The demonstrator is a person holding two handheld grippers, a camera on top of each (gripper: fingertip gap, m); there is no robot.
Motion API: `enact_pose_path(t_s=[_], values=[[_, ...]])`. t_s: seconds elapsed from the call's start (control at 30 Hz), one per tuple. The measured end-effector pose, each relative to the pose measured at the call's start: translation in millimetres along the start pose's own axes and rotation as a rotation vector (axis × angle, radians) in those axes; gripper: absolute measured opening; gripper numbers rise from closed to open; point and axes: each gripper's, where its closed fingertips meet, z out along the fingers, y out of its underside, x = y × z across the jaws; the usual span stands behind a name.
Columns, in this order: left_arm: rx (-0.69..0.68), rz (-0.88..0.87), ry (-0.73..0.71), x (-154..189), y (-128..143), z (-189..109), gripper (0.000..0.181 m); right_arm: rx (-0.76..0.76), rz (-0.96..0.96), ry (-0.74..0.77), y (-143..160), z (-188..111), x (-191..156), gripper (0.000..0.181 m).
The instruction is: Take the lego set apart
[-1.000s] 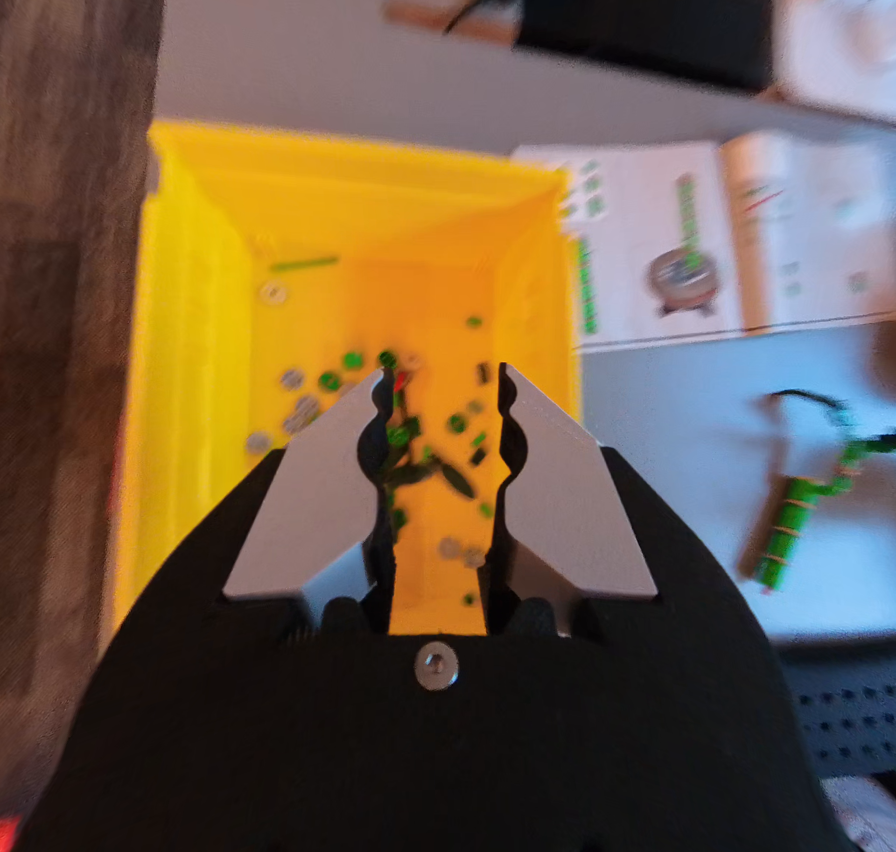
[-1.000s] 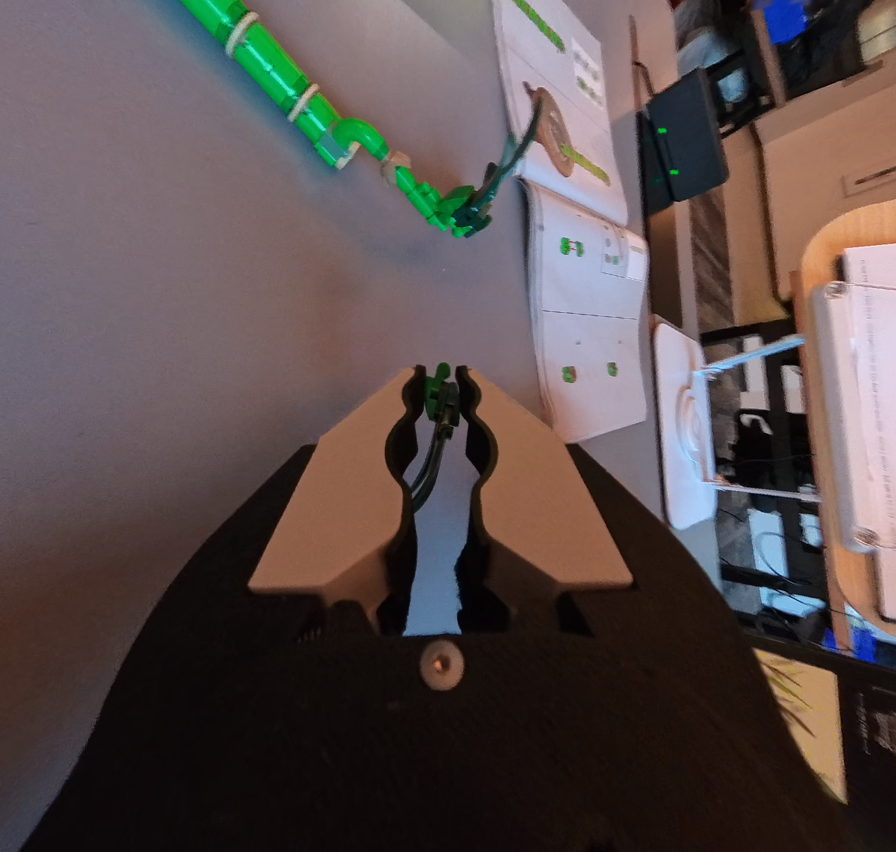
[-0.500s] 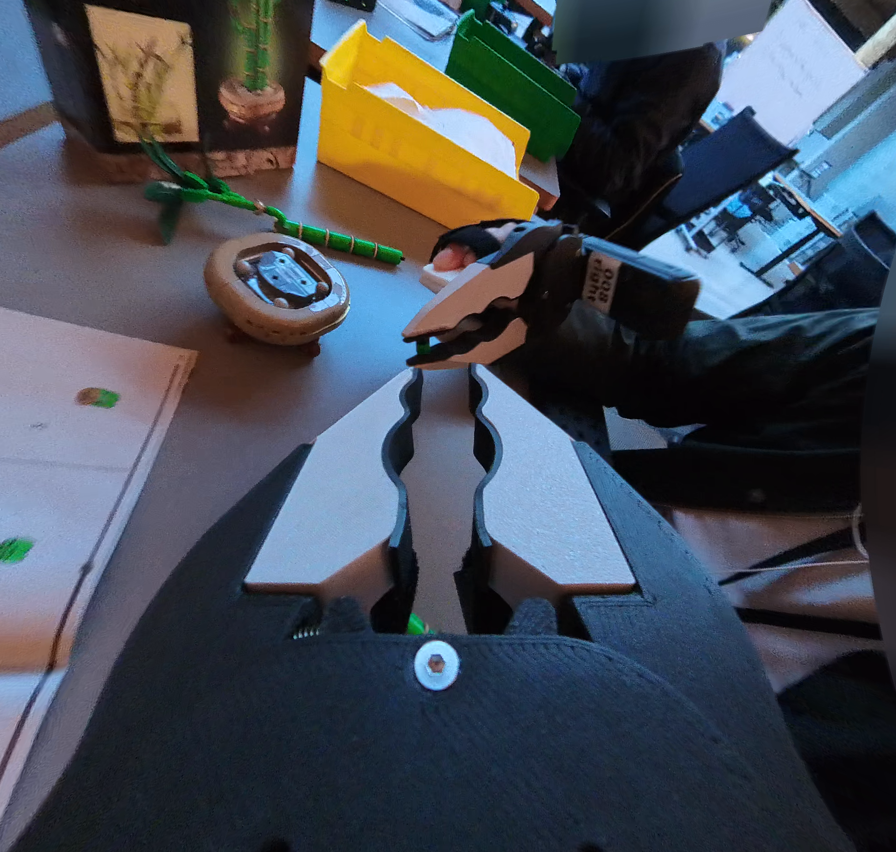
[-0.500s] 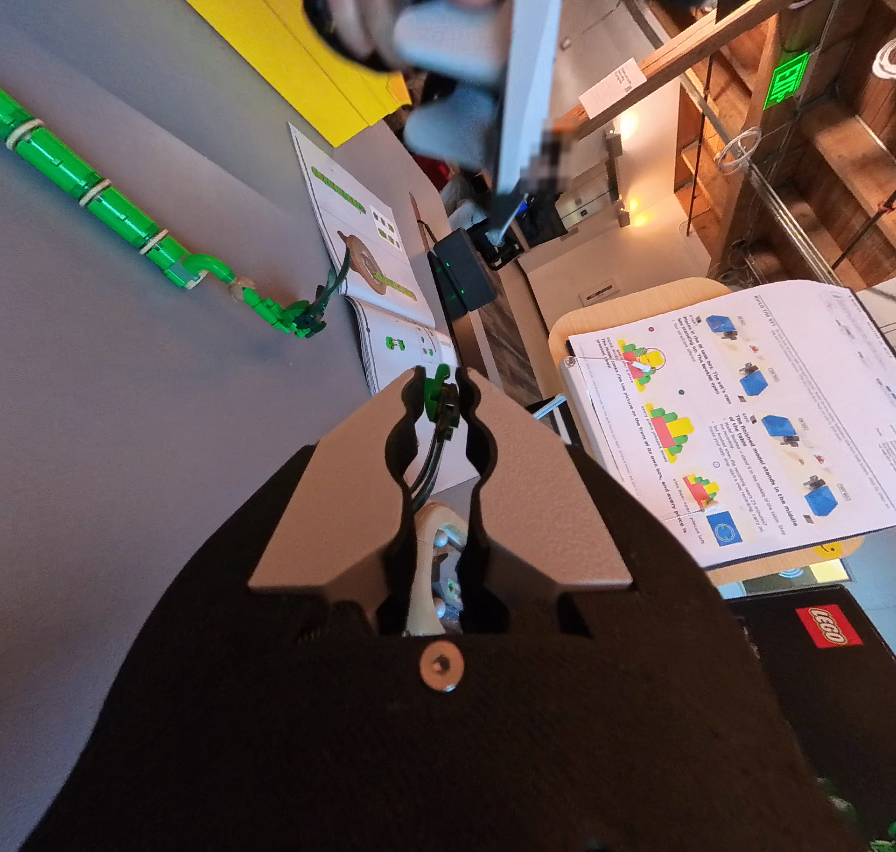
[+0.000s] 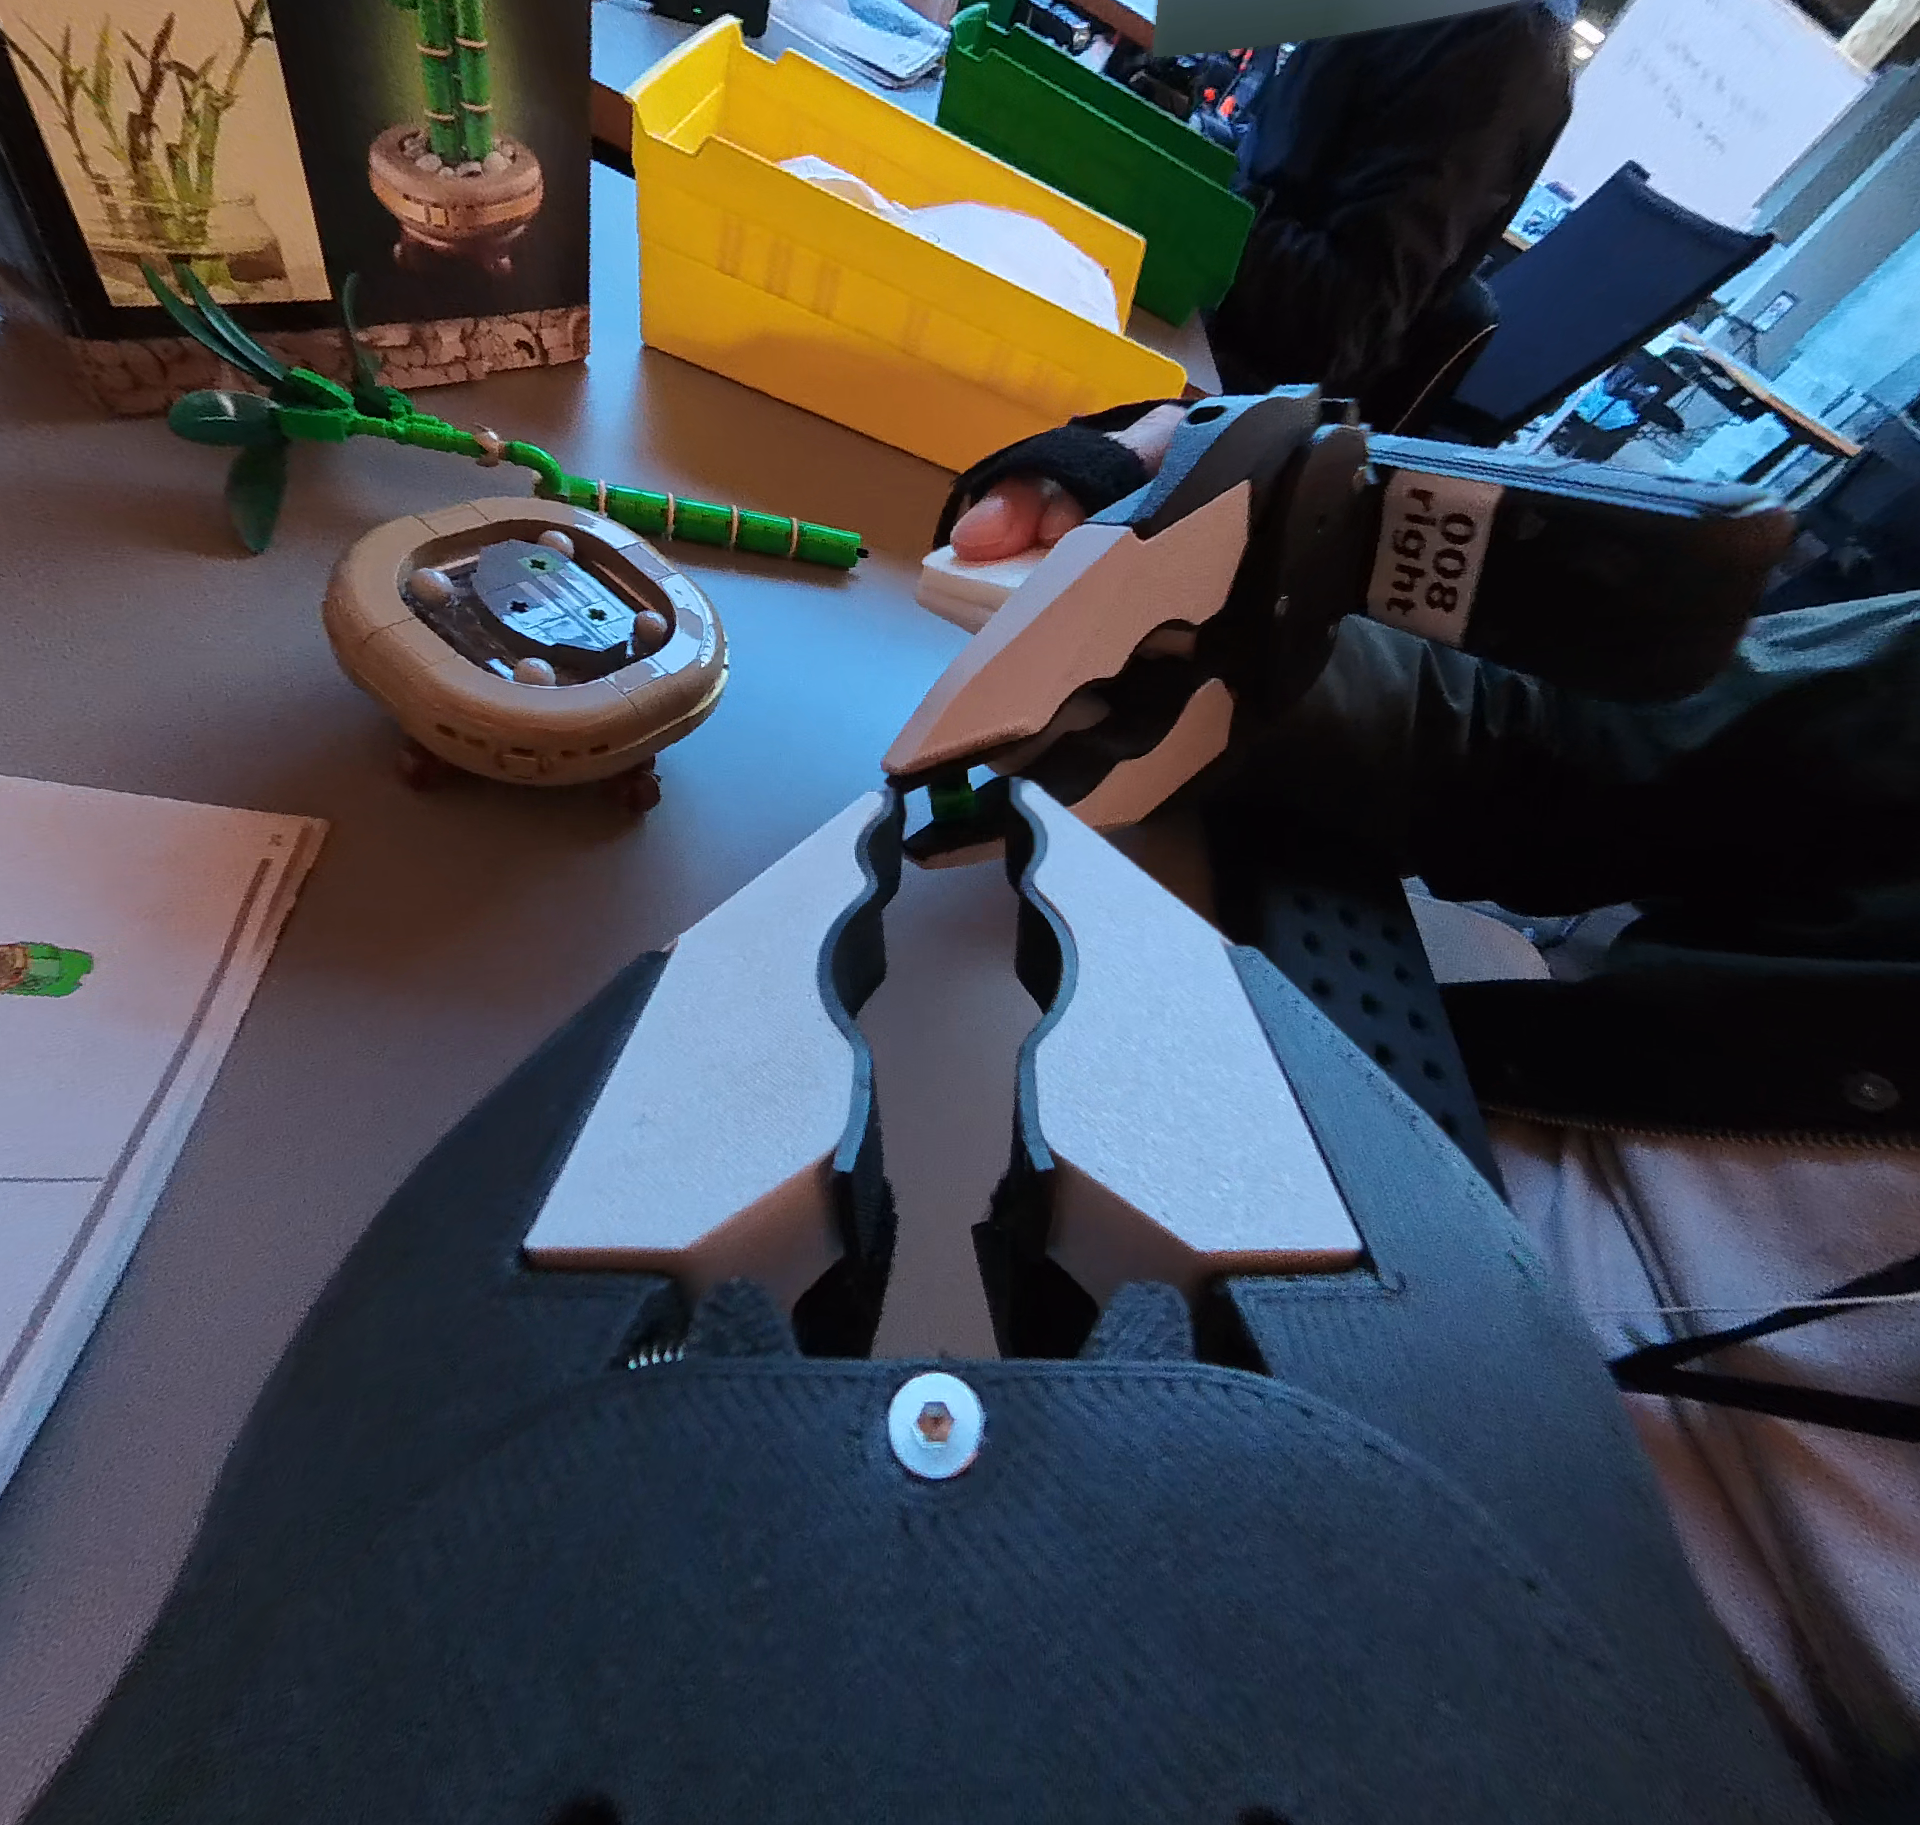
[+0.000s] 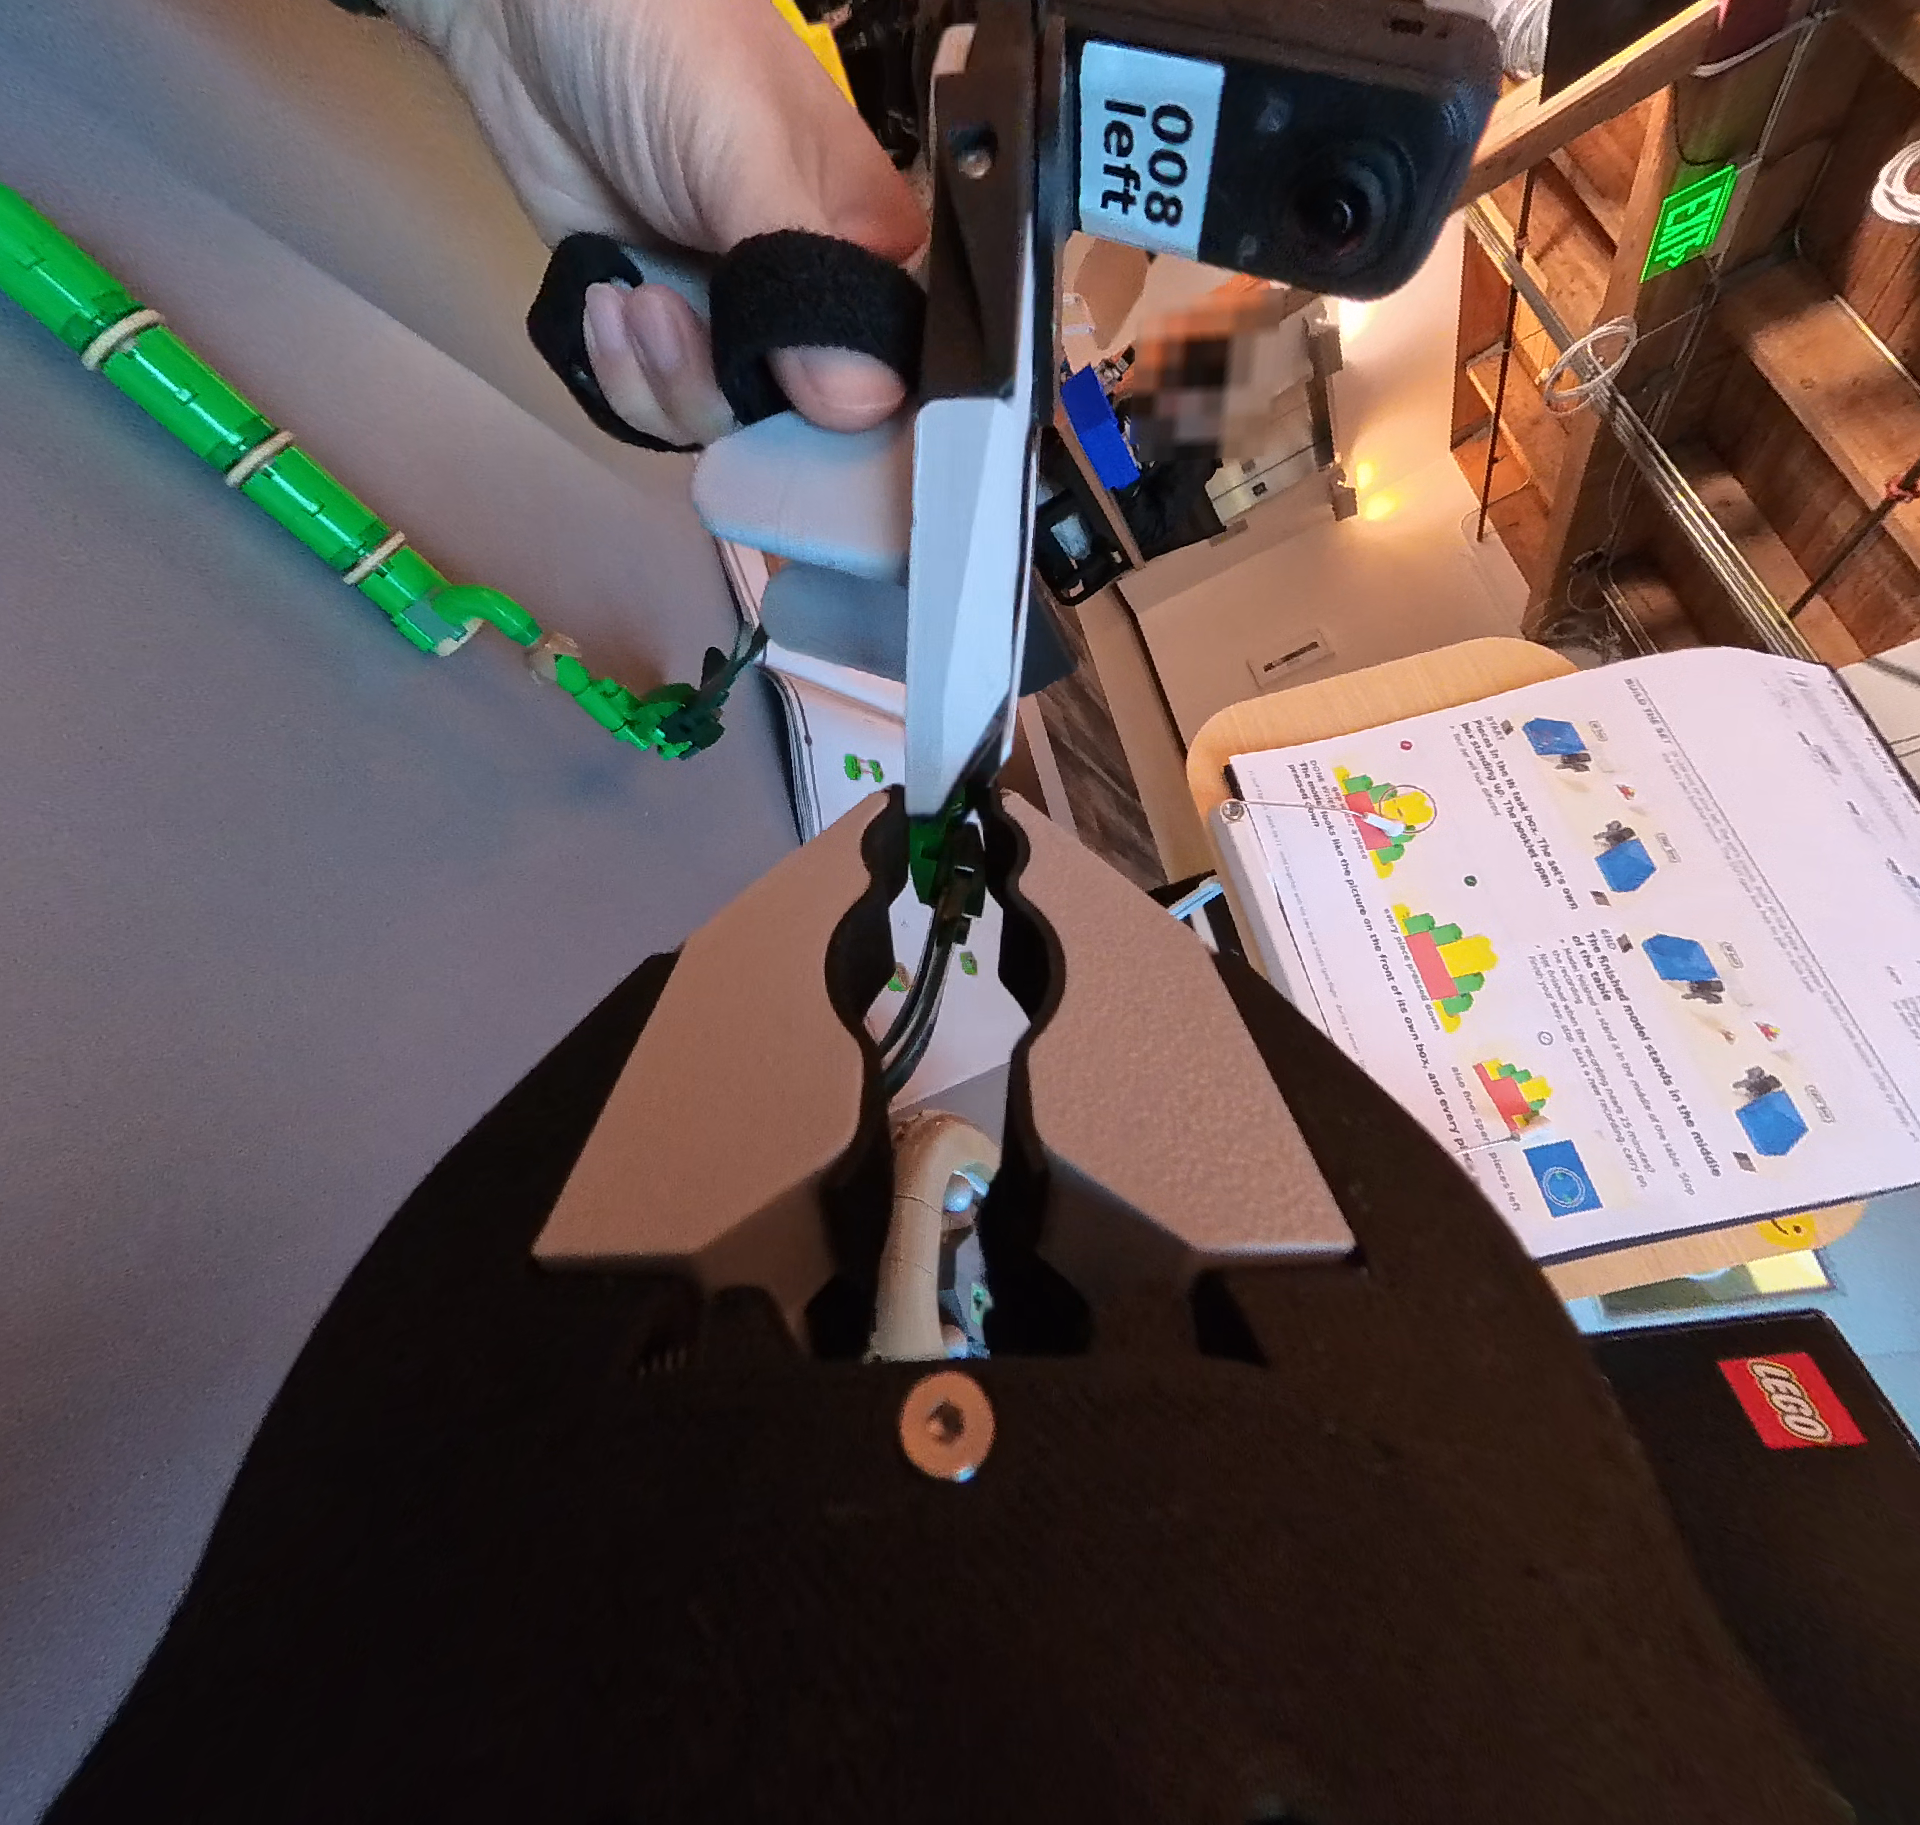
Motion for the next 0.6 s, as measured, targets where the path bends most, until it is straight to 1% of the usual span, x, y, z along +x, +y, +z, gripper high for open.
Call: enact_pose_path(t_s=[0.07,0.13,0.23,0.33,0.47,0.53,0.6], values=[[-0.003,0.036,-0.044,-4.6,1.0,-0.2,0.007,-0.007,-0.009,0.002,0.8,0.3,0.1,0.012],[-0.004,0.086,-0.080,-6.5,-0.1,-1.9,0.006,-0.002,-0.001,-0.002,0.6,1.2,-0.1,0.015],[-0.025,0.180,-0.160,-13.6,0.4,-6.3,0.006,0.003,0.054,-0.047,3.6,2.3,-4.5,0.025],[-0.026,0.247,-0.235,-22.5,-1.2,-13.3,0.006,0.041,0.148,-0.051,3.4,-1.6,2.5,0.026],[-0.036,0.343,-0.318,-29.7,-2.6,-20.7,0.006,0.093,0.360,-0.089,6.5,-6.2,11.6,0.025],[-0.071,0.393,-0.342,-31.2,1.3,-19.6,0.006,0.110,0.430,-0.132,7.2,-5.9,8.3,0.020],[-0.122,0.457,-0.353,-30.7,8.5,-16.1,0.006,0.102,0.460,-0.174,9.7,-4.5,2.1,0.019]])
